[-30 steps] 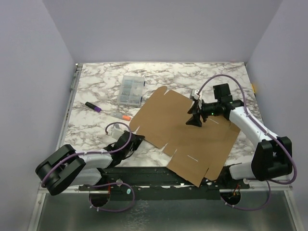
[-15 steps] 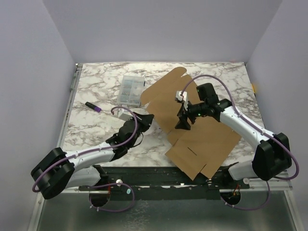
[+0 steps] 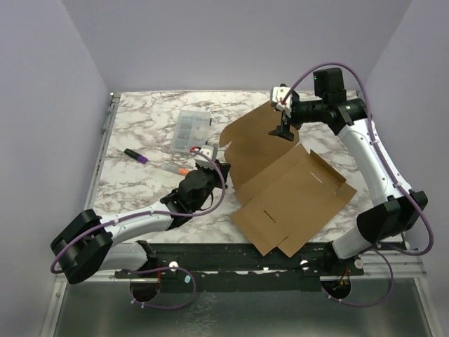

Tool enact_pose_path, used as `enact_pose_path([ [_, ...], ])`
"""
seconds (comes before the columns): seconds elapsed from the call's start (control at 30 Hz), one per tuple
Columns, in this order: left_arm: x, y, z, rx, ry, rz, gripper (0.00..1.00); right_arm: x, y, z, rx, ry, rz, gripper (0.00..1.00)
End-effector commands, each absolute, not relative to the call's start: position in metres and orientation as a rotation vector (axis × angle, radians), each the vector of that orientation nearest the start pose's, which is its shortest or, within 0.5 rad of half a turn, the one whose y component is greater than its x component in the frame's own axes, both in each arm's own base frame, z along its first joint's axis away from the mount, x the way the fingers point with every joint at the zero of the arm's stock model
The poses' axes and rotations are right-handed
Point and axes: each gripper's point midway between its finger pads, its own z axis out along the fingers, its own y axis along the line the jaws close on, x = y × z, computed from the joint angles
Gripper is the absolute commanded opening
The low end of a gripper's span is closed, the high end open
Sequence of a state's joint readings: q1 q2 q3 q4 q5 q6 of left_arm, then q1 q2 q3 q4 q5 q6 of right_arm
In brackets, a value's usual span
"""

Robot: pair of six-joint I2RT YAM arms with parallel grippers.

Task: Fold the paper box
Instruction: Fold the paper box at the center of the board.

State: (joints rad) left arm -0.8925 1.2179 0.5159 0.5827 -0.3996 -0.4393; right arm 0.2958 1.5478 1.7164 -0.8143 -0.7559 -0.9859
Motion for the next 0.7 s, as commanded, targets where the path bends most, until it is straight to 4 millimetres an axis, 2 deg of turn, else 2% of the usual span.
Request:
enact_pose_path([
  [0.0,0.281,-0.28,0.192,0.465,1.607,-0.507,0.0,0.351,0.212,0.279,-1.791,1.222,0.423,0.92],
  [0.13,0.279,-0.273,0.198,0.597,1.533,-0.412,0.0,0.361,0.22,0.292,-1.798,1.2,0.456,0.92],
  [0.27,0.277,-0.271,0.206,0.673,1.477,-0.364,0.0,0.367,0.223,0.29,-1.805,1.213,0.48,0.91],
  [0.43,0.275,-0.272,0.204,0.729,1.47,-0.344,0.0,0.36,0.222,0.291,-1.807,1.227,0.511,0.91],
  [0.53,0.275,-0.272,0.202,0.735,1.47,-0.341,0.0,0.353,0.22,0.277,-1.834,1.28,0.556,0.87],
  [0.67,0.274,-0.271,0.203,0.734,1.467,-0.341,0.0,0.346,0.215,0.255,-1.871,1.358,0.603,0.75],
])
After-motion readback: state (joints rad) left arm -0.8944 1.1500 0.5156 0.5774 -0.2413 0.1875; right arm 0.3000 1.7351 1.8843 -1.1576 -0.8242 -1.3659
